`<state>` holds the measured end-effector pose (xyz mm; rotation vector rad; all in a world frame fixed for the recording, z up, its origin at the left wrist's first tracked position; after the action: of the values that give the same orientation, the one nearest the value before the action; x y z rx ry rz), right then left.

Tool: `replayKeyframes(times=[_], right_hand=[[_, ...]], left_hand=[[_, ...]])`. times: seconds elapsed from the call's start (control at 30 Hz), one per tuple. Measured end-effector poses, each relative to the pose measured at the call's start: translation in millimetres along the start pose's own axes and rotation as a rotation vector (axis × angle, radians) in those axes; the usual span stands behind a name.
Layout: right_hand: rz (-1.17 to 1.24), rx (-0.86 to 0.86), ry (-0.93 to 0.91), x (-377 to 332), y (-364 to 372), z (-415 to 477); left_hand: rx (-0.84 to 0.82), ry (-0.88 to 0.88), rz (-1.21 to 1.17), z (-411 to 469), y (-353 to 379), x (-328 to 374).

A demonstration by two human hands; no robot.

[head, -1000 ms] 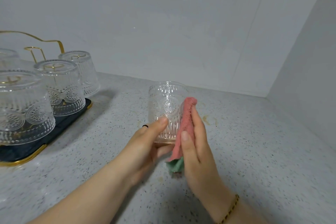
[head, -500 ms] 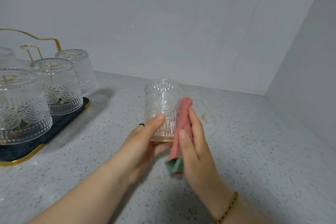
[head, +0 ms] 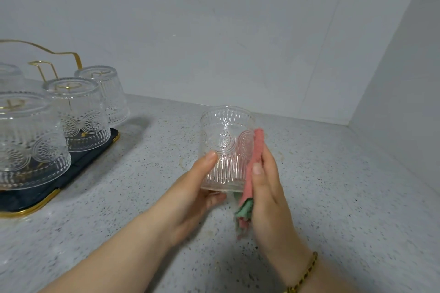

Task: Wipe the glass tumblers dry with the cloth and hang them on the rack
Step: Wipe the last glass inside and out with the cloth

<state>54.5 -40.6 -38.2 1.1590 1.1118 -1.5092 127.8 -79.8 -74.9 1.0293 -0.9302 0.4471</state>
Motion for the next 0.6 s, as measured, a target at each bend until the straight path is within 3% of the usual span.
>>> replayKeyframes(times=[0.23,0.5,0.6], right_hand=[[-0.189,0.125,-0.078,0,-6,4],[-0.335,0.181,-0.203,-9,-9,1],[-0.196,0.139,-0.144,-17,-26,6]], left_hand=[[0.143,0.042,0.216,2,-14,4],[0.076,-0.033,0.178,0,-8,-8],[-0.015,-0.044,0.158,-1,0,-13]])
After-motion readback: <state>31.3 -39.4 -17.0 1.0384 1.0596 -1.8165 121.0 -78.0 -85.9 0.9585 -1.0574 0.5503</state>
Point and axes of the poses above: each hand's wrist, its own z-axis towards the middle knuckle, its own y-axis out of the palm, x = y × z, the point moved 9 cm from there along z, towards the middle knuckle, and after that the axes turned 13 degrees about y, right-handed, at the moved point
